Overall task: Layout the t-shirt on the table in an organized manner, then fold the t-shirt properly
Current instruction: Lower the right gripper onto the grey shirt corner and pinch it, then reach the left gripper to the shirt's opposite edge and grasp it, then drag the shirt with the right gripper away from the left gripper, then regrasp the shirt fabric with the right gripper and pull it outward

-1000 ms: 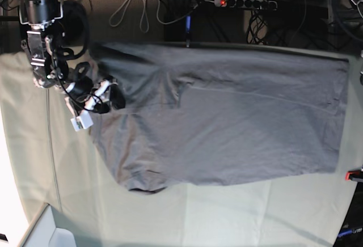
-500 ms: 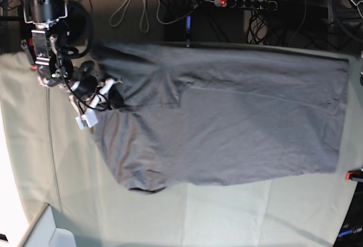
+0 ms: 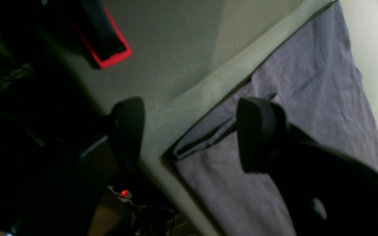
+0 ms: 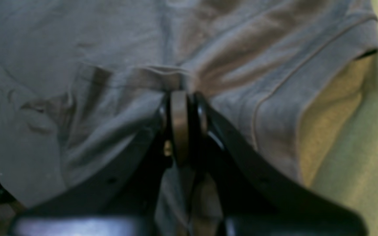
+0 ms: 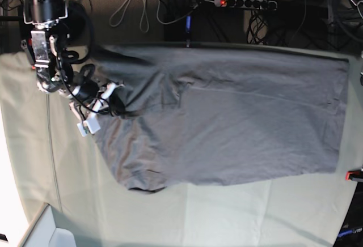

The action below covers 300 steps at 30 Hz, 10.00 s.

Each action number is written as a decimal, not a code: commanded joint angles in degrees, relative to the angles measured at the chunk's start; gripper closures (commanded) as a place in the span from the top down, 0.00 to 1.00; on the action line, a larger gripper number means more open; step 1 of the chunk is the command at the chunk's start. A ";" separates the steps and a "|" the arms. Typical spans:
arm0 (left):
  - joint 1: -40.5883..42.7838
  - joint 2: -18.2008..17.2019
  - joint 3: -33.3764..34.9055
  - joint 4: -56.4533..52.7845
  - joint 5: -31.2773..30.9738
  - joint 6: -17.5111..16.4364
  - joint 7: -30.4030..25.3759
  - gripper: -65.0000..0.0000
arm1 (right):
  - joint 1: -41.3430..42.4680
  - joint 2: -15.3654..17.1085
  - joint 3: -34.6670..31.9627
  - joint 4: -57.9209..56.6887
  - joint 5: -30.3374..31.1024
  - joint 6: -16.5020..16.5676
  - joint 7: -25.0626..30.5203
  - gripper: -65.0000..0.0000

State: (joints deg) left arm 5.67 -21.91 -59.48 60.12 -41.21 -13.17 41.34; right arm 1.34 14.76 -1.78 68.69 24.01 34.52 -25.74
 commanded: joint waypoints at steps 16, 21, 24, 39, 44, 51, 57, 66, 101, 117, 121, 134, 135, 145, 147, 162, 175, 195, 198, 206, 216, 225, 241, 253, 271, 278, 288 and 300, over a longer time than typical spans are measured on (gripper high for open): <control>-5.45 -1.34 0.10 0.94 -0.24 -0.50 -0.68 0.65 | 0.37 0.31 6.22 0.98 0.83 0.25 1.08 0.40; -7.65 -1.25 6.08 1.03 -0.33 -0.24 -1.03 0.65 | 0.28 0.49 8.24 0.90 0.83 0.25 0.90 0.42; -9.76 -1.25 10.82 1.03 -0.15 -0.06 -1.12 0.65 | 0.28 0.49 8.24 0.90 0.83 0.25 0.90 0.42; -20.13 6.04 14.43 -4.60 29.39 0.03 -1.30 0.65 | -0.77 0.49 8.24 0.98 0.83 0.25 1.17 0.42; -22.68 6.13 9.86 -8.64 35.19 0.03 -1.47 0.65 | -0.86 0.49 8.24 0.98 0.83 0.25 1.17 0.42; -24.00 5.96 9.51 -15.41 39.23 0.03 -7.72 0.65 | -0.86 0.49 8.24 0.98 0.83 0.25 1.17 0.42; -23.56 5.96 9.15 -15.33 38.44 0.03 -7.54 0.65 | -0.86 0.49 8.24 0.98 0.83 0.25 0.99 0.42; -23.56 5.08 9.07 -15.59 38.44 -0.33 -7.54 0.33 | -0.86 0.40 8.15 0.98 0.83 0.25 0.90 0.42; -20.92 6.04 2.47 -1.52 38.35 -0.59 -2.88 0.00 | -1.92 -0.92 7.89 4.85 0.91 0.25 0.73 0.43; -20.92 6.31 2.56 -1.61 38.35 -0.59 -5.69 0.00 | -2.62 -1.18 7.10 6.96 0.83 0.25 0.73 0.43; -20.92 6.40 2.65 -1.61 38.35 -0.59 -5.61 0.00 | -3.23 -1.36 3.94 6.88 0.83 0.25 0.73 0.45; -20.92 6.40 2.65 -1.61 38.35 -0.59 -5.52 0.00 | -2.88 -1.45 2.35 4.15 0.91 0.25 0.99 0.52; -20.84 6.40 2.65 -1.61 38.35 -0.59 -5.52 0.00 | -2.88 -1.45 2.35 4.15 0.91 0.25 0.99 0.48; -20.84 6.40 2.65 -1.61 38.35 -0.59 -5.52 0.00 | -1.65 -1.53 2.35 4.15 0.91 0.25 0.99 0.00; -20.84 6.40 2.65 -1.61 38.35 -0.59 -5.52 0.00 | -1.48 -1.53 2.62 4.15 0.91 0.25 0.99 0.00; -20.84 6.40 2.65 -1.61 38.35 -0.59 -5.52 0.00 | 0.99 -1.36 2.70 4.06 0.91 0.25 1.17 0.00; -20.84 6.48 2.47 -0.12 38.35 -0.59 -5.34 0.57 | 1.07 -0.83 5.17 3.01 0.91 0.07 0.90 0.52; -10.20 7.63 -5.88 9.73 28.60 -0.59 6.35 0.72 | -11.94 -2.59 13.25 12.24 0.83 0.07 0.99 0.55; -10.11 7.63 -5.88 9.73 28.68 -0.59 6.35 0.72 | -8.07 -2.68 11.76 8.28 0.83 0.07 0.81 0.55; -10.11 7.63 -5.97 9.73 28.68 -0.59 6.35 0.72 | -3.15 -2.68 6.66 2.92 0.83 0.07 1.17 0.55; -10.11 7.63 -5.97 9.73 28.68 -0.59 6.35 0.72 | -2.71 -3.82 4.37 3.01 0.91 0.25 1.34 0.44; -10.11 7.63 -6.05 9.73 28.68 -0.59 6.35 0.72 | 0.46 -3.64 4.37 3.18 0.91 0.25 0.90 0.00; -10.38 7.63 -5.88 9.73 28.68 -0.59 6.35 0.72 | 7.14 -3.82 4.29 2.92 0.83 0.25 0.81 0.00; -10.46 7.63 -5.88 9.73 28.51 -0.59 6.35 0.72 | 10.57 -4.79 4.20 -1.30 0.83 0.25 1.08 0.00; -10.11 7.63 -6.05 9.73 28.42 -0.59 6.35 0.72 | 17.16 -5.05 -1.16 -6.49 0.83 0.25 1.25 0.01; -10.11 7.63 -5.88 9.73 28.24 -0.59 6.35 0.72 | 18.74 -4.79 -1.43 -7.10 0.83 0.25 1.25 0.01; -10.11 7.71 -5.97 9.73 28.24 -0.59 6.44 0.72 | 16.81 -4.61 -1.43 -7.45 0.83 0.16 0.73 0.08; -10.11 7.89 -5.88 9.82 28.24 -0.59 6.44 0.72 | 8.63 -1.89 -1.25 -7.54 0.74 0.07 1.25 0.46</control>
State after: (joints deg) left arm -3.84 -12.84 -65.36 68.88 -12.32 -13.56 48.47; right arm 8.93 12.51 -3.18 60.25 23.79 34.48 -25.71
